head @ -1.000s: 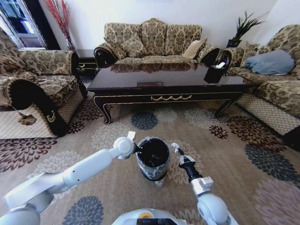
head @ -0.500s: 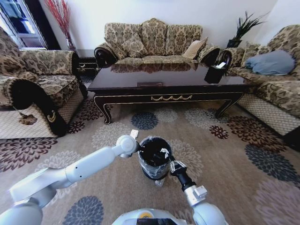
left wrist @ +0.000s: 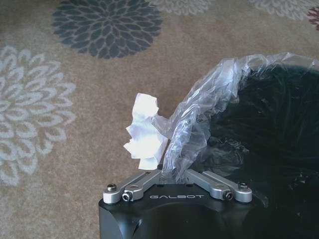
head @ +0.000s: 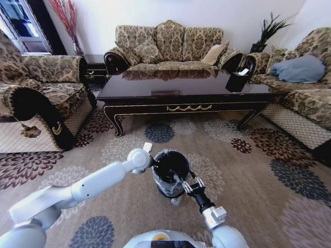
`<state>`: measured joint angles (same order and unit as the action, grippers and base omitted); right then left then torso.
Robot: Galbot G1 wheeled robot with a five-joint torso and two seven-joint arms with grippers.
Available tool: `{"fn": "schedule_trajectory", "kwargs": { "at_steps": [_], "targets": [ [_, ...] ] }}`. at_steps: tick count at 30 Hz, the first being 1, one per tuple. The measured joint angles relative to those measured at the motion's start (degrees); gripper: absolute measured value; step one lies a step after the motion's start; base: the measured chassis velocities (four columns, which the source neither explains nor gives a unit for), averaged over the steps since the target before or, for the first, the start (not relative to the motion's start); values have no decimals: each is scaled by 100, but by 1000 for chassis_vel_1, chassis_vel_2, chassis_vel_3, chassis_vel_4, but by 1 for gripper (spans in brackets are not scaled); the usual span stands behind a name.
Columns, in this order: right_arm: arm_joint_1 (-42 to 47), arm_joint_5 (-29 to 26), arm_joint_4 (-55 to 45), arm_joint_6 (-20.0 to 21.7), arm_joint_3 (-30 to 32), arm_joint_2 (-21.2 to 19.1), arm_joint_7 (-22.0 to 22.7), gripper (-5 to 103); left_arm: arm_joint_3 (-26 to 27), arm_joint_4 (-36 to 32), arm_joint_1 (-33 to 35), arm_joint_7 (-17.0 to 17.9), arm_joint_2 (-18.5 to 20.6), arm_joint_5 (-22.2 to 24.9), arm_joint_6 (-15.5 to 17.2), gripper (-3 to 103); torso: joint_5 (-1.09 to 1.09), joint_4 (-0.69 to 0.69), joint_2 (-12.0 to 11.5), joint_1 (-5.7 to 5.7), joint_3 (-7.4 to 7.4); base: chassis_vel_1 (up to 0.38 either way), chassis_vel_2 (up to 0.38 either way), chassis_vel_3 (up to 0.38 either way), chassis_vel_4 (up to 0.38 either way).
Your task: Move to the front of the table and pick up the trash from the floor, then place it into the trash bin.
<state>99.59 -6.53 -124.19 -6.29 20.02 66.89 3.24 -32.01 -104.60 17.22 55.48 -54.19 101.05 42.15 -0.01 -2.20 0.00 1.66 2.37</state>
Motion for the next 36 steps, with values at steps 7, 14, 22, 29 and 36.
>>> {"fn": "schedule_trajectory", "kwargs": {
  "at_steps": [7, 14, 22, 29, 36],
  "targets": [
    [2, -23, -54, -1, 19, 93, 52, 92, 227, -114, 159, -20, 271, -28, 0, 0, 0, -1, 0, 0, 0, 0, 0, 0, 0],
    [-27, -192, 69, -29, 216, 206, 188, 100, 718, -326, 678, -59, 638, -164, 1, 0, -1, 0, 0, 0, 0, 0, 0, 0, 0],
    [-145, -603, 410, 181, 342, 322, 460, 100, 1486, -436, 1270, -321, 1179, -425, 1, 0, 0, 0, 0, 0, 0, 0, 0, 0, 0],
    [-446, -892, 986, 775, 154, 379, 921, 100, 2440, -562, 2091, -541, 1395, -677, 1, 0, -1, -1, 0, 0, 0, 0, 0, 0, 0],
    [-978, -1386, 1452, 1415, -331, 369, 1301, 100, 3096, -704, 2625, -662, 1630, -755, 1, 0, 0, 1, 0, 0, 0, 0, 0, 0, 0]
  ]
}}
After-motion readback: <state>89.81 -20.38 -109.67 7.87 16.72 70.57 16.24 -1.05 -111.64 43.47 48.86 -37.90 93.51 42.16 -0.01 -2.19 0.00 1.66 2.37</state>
